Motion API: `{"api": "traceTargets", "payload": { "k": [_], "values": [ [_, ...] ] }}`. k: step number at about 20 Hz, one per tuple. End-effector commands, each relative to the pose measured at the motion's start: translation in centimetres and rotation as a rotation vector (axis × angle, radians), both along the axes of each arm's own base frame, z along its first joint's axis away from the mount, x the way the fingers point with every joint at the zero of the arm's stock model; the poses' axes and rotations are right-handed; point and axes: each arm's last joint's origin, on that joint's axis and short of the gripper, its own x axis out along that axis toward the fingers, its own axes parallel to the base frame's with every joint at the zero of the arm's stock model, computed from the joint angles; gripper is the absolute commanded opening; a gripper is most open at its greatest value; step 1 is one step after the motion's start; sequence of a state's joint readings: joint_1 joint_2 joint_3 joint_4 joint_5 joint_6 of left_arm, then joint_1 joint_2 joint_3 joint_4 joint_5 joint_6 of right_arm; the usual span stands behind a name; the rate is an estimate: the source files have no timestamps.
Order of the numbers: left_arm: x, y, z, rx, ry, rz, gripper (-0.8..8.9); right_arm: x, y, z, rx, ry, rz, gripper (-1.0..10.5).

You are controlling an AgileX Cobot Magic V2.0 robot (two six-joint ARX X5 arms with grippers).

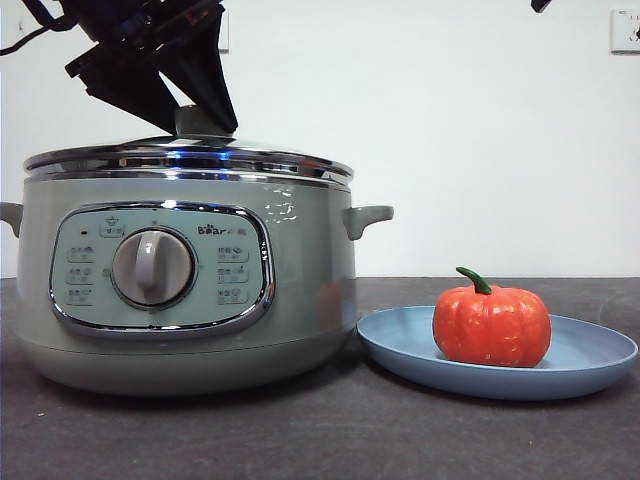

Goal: Take the pumpkin out from the steamer,put the pumpkin in the blue plate,close the lid

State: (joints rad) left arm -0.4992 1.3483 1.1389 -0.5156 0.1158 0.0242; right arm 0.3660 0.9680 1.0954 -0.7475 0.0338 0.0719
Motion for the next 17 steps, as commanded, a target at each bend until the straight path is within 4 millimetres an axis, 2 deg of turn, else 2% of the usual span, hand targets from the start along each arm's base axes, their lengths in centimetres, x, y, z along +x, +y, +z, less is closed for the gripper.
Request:
{"api": "traceTargets", "payload": {
  "k": [1,6,7,9,10,14,17],
  "values": [
    [0.3,-0.3,0.1,0.008,-0.032,-0.01,-0.05,0.0,0.0,-0.2,0.004,0.005,-0.003,5.6],
    [0.9,-0.8,-1.2,0.035,0.027,-0.028,0.02,0.0,0.0,-0.2,0.004,0.005,-0.002,5.6],
    [0.8,-0.9,-1.3,0.032,0.034,-0.039,0.46,0.0,0.0,-0.2,0.004,0.005,-0.002,5.6],
    [0.8,-0.9,-1.3,0.03,0.037,-0.041,3.27,0.0,0.0,-0.2,0.004,0.005,-0.002,5.6],
    [0.8,-0.9,-1.3,0.029,0.038,-0.039,4.09,0.0,0.0,-0.2,0.004,0.005,-0.002,5.6],
    [0.7,-0.9,-1.1,0.02,0.034,-0.034,4.09,0.0,0.0,-0.2,0.004,0.005,-0.002,5.6],
    [0.1,-0.5,-0.1,-0.006,0.014,-0.022,4.09,0.0,0.0,-0.2,0.004,0.005,-0.001,5.6]
  ]
}}
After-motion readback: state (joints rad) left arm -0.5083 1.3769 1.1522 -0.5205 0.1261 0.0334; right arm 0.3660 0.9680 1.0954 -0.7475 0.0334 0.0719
